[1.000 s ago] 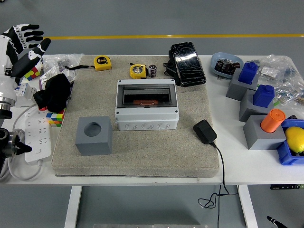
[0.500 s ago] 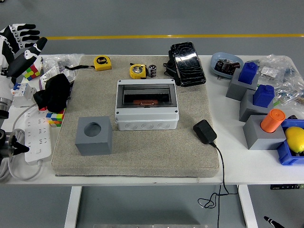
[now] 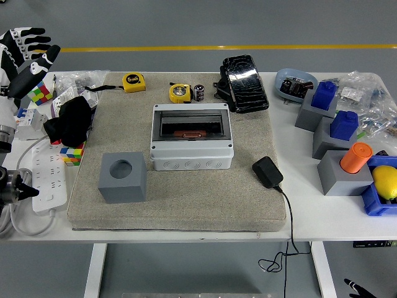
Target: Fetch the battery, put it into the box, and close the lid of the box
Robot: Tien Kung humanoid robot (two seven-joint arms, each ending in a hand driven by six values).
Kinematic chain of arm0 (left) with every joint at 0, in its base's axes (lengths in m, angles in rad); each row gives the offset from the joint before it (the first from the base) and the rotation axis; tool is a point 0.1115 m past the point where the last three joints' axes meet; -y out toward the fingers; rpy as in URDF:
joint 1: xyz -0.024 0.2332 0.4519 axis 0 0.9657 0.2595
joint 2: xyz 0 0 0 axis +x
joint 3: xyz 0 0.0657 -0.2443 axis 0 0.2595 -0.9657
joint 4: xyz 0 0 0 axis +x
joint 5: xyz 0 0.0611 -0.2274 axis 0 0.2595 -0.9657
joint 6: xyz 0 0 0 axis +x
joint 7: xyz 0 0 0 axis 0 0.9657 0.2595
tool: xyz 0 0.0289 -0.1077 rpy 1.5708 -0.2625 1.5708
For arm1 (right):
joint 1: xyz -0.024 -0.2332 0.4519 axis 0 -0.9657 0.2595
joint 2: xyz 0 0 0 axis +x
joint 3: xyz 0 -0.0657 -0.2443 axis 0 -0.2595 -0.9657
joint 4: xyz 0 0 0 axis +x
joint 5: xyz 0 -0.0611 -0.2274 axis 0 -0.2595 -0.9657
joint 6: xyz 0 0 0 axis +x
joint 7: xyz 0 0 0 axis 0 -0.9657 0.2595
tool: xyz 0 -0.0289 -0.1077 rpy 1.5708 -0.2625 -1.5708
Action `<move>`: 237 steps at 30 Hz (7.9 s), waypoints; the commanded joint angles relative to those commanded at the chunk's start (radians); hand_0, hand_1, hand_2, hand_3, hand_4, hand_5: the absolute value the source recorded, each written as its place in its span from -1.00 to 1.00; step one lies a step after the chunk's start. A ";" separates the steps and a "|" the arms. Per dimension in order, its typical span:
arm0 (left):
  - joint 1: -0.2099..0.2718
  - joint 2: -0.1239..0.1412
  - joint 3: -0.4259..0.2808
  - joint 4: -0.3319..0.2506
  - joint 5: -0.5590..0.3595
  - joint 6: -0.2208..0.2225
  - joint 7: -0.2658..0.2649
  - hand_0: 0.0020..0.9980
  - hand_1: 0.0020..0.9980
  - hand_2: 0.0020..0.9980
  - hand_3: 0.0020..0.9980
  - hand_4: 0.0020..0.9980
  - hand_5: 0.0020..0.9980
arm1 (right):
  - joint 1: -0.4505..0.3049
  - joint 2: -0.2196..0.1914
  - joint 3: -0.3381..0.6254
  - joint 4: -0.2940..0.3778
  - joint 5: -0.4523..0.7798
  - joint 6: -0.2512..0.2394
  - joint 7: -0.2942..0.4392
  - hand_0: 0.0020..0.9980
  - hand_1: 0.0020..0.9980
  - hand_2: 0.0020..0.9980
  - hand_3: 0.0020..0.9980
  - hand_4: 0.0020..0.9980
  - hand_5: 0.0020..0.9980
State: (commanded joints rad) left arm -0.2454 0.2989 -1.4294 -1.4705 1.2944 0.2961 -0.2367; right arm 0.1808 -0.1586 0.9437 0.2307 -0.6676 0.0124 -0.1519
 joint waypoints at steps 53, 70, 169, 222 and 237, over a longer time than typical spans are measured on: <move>0.041 -0.006 0.024 0.037 -0.017 -0.053 0.026 -0.12 0.12 0.16 0.22 1.00 0.02 | -0.050 -0.006 0.061 0.000 -0.030 -0.003 0.002 0.31 0.35 0.38 0.26 0.92 0.12; 0.040 -0.008 0.030 0.040 -0.015 -0.067 0.039 -0.12 0.12 0.15 0.22 1.00 0.01 | -0.045 -0.006 0.064 -0.001 -0.030 -0.003 0.003 0.31 0.35 0.38 0.26 0.92 0.13; 0.038 -0.009 0.021 0.032 -0.005 -0.079 0.051 -0.12 0.14 0.14 0.21 1.00 -0.02 | -0.036 -0.007 0.064 -0.001 -0.027 -0.001 0.002 0.31 0.35 0.38 0.26 0.92 0.12; 0.040 -0.008 0.022 0.032 -0.002 -0.082 0.058 -0.12 0.13 0.14 0.21 1.00 -0.02 | -0.038 -0.005 0.067 -0.001 -0.026 -0.002 0.002 0.31 0.35 0.38 0.26 0.92 0.12; 0.035 -0.007 0.023 0.033 -0.002 -0.088 0.059 -0.12 0.13 0.13 0.21 1.00 -0.02 | -0.038 -0.006 0.064 -0.002 -0.023 -0.002 0.004 0.31 0.35 0.38 0.26 0.91 0.12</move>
State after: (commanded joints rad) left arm -0.2108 0.2920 -1.4069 -1.4378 1.2923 0.2084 -0.1773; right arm 0.1428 -0.1644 1.0076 0.2285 -0.6906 0.0101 -0.1480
